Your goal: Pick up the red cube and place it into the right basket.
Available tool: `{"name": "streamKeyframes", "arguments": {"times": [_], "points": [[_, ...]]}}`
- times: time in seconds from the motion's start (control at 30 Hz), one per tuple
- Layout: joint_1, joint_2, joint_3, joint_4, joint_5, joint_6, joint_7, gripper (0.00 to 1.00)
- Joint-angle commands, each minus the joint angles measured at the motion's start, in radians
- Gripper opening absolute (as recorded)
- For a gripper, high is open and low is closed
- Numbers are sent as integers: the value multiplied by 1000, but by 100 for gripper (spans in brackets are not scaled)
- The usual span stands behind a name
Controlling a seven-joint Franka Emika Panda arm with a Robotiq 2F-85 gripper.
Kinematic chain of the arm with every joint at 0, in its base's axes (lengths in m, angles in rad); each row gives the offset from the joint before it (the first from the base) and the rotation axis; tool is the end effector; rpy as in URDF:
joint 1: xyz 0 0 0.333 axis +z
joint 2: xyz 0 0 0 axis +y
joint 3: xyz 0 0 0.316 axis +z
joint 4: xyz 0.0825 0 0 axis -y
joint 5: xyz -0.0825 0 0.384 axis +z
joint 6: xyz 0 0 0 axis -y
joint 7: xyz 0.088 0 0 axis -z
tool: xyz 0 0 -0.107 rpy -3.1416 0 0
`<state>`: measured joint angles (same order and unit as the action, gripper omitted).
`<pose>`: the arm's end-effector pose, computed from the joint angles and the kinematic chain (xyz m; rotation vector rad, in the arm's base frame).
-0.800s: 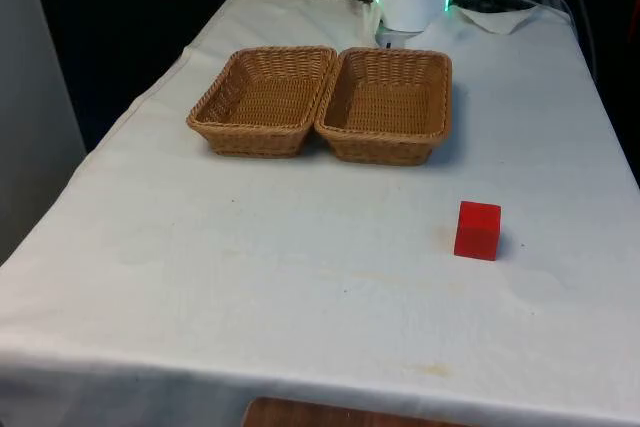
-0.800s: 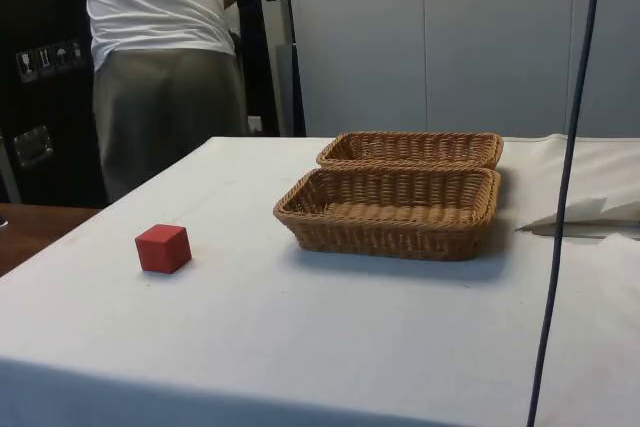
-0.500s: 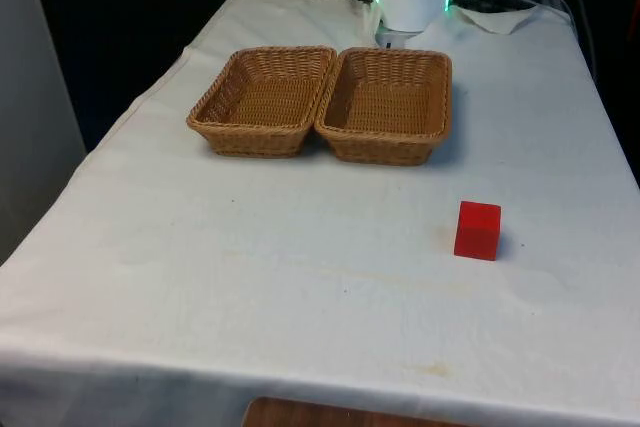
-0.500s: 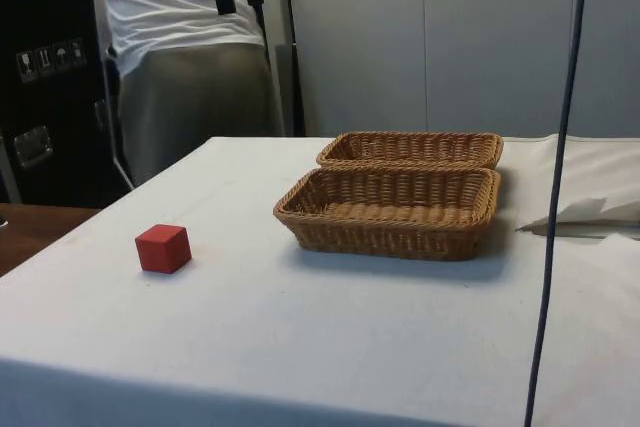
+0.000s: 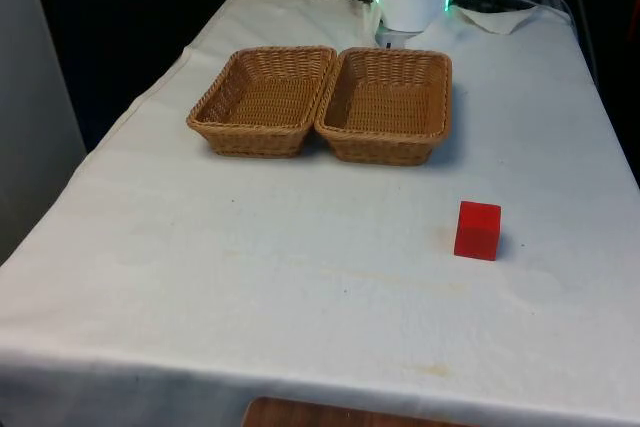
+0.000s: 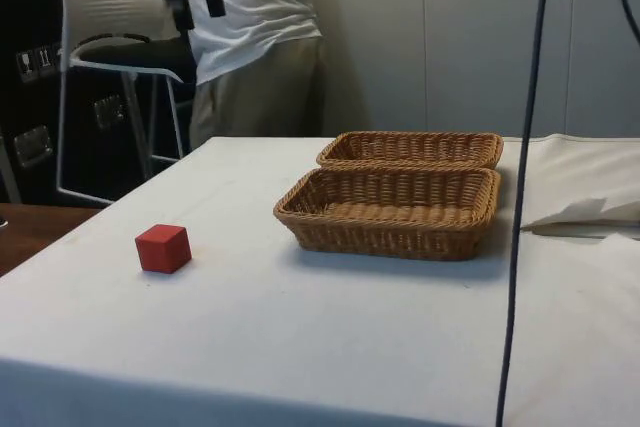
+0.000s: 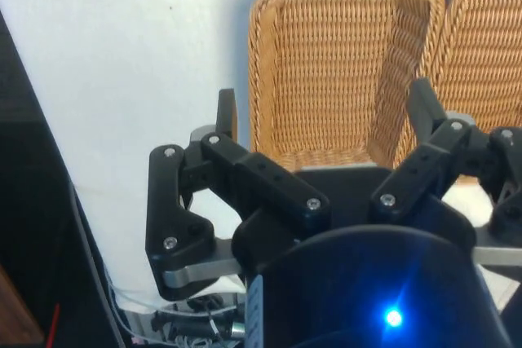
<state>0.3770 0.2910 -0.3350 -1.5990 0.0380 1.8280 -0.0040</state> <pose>0.6376 0.0510 0.4666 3.0809 0.0715 -0.0688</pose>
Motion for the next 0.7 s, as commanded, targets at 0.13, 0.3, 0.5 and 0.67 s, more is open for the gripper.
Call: {"name": "streamKeyframes", "arguments": {"times": [0.13,0.3,0.5,0.67], "points": [[-2,64,6,70,18,-10,5,100],[-3,119,7,128,31,-6,4,100],[-11,177,8,174,54,17,-7,100],[-11,198,4,178,60,38,-16,100]]}}
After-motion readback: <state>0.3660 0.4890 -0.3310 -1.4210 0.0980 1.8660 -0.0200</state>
